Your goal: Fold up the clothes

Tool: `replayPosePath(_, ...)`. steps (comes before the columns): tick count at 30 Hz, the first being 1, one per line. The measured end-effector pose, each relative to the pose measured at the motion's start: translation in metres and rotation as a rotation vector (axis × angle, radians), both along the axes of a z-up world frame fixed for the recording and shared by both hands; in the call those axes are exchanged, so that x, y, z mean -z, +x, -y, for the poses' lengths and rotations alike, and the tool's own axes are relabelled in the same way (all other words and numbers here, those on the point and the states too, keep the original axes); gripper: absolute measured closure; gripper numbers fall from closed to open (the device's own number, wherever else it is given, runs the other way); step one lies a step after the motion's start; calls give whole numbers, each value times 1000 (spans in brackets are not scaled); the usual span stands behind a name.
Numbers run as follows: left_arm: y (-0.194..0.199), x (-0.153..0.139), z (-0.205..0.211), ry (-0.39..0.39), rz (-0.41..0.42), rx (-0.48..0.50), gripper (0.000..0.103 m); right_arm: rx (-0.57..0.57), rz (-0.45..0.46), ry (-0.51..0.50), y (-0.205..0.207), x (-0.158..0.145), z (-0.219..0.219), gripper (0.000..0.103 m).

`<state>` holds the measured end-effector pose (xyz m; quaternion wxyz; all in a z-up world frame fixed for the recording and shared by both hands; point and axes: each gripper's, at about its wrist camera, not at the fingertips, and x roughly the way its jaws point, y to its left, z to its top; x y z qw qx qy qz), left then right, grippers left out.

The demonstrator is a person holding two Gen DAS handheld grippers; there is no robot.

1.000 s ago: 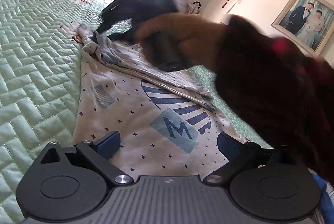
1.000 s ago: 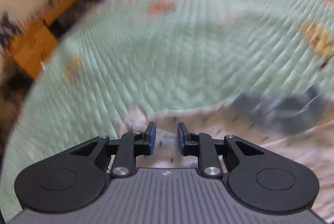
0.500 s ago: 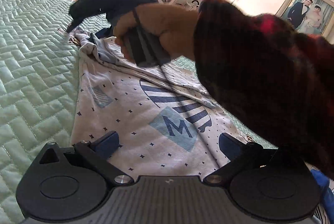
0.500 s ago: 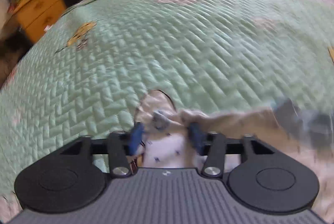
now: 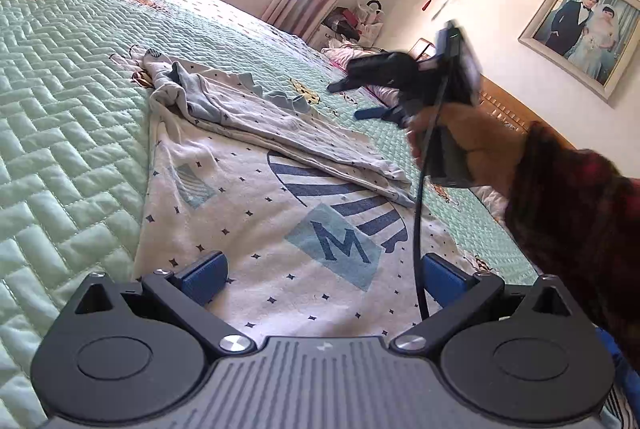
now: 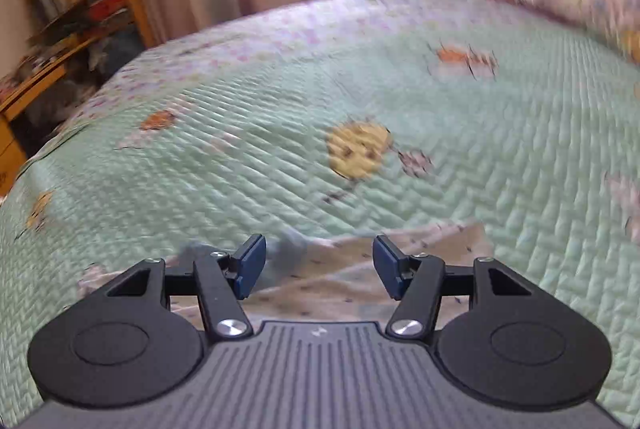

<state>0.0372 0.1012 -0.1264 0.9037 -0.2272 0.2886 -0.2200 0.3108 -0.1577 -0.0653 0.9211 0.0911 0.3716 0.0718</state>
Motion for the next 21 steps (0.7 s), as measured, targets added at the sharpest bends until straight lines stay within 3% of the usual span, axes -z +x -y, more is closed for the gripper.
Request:
replayPosePath(2, 0, 0, 1, 9, 0, 0, 1, -25, -103, -28, 26, 30, -6, 46)
replayPosePath(5, 0, 0, 2, 19, 0, -2, 1, -69, -68, -154, 43, 42, -23, 46)
replayPosePath(8, -1, 0, 2, 17, 1, -3, 1, -44, -62, -58, 50, 33, -10, 48)
replayPosePath(9, -1, 0, 1, 13, 1, -3, 1, -35, -33, 6, 45, 27, 1, 52)
replayPosePath(13, -1, 1, 1, 10, 4, -1, 1, 54, 24, 123, 11, 9, 41, 52)
replayPosePath(15, -2, 1, 2, 20, 9, 0, 1, 84, -14, 77, 8, 16, 52, 52)
replayPosePath(17, -1, 1, 3, 26, 10, 0, 1, 100, -119, 55, 25, 42, 61, 53)
replayPosePath(21, 0, 1, 3, 28, 5, -1, 1, 96, -52, 45, 30, 42, 61, 52)
